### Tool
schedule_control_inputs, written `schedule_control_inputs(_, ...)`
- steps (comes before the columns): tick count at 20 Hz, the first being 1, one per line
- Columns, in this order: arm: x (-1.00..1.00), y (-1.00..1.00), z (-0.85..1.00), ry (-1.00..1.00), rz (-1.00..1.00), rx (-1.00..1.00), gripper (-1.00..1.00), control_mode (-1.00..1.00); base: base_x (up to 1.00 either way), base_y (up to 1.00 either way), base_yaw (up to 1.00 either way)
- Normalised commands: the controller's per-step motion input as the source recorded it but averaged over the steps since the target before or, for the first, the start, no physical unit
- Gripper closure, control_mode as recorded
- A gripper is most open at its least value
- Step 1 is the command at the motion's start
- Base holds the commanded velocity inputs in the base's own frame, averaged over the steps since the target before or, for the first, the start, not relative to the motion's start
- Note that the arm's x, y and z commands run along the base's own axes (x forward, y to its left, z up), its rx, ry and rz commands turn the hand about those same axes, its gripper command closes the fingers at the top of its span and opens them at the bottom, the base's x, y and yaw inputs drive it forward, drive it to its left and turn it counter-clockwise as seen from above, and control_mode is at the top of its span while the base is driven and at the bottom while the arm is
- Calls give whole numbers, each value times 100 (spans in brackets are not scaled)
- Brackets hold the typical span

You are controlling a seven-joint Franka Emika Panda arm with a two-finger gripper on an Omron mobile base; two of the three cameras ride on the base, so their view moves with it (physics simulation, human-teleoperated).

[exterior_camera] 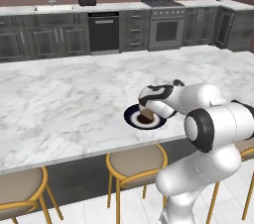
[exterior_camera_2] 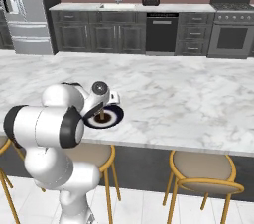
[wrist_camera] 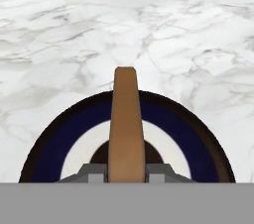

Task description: Start the toaster. Once the lever pops up, take the bread to the plate on the dining counter.

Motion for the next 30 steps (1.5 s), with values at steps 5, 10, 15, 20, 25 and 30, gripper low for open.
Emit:
schedule_control_inputs(5,0,0,-7,-1,0,0,100,-100,0,0,0)
schedule_control_inputs(10,0,0,0,0,0,0,-100,-100,0,0,0)
schedule_control_inputs(15,0,0,0,0,0,0,-100,-100,0,0,0)
schedule_control_inputs(20,0,1,13,1,0,0,-100,-100,0,0,0)
schedule_control_inputs(25,0,2,40,1,0,0,-100,-100,0,0,0)
schedule_control_inputs(30,0,0,57,4,0,0,-100,-100,0,0,0)
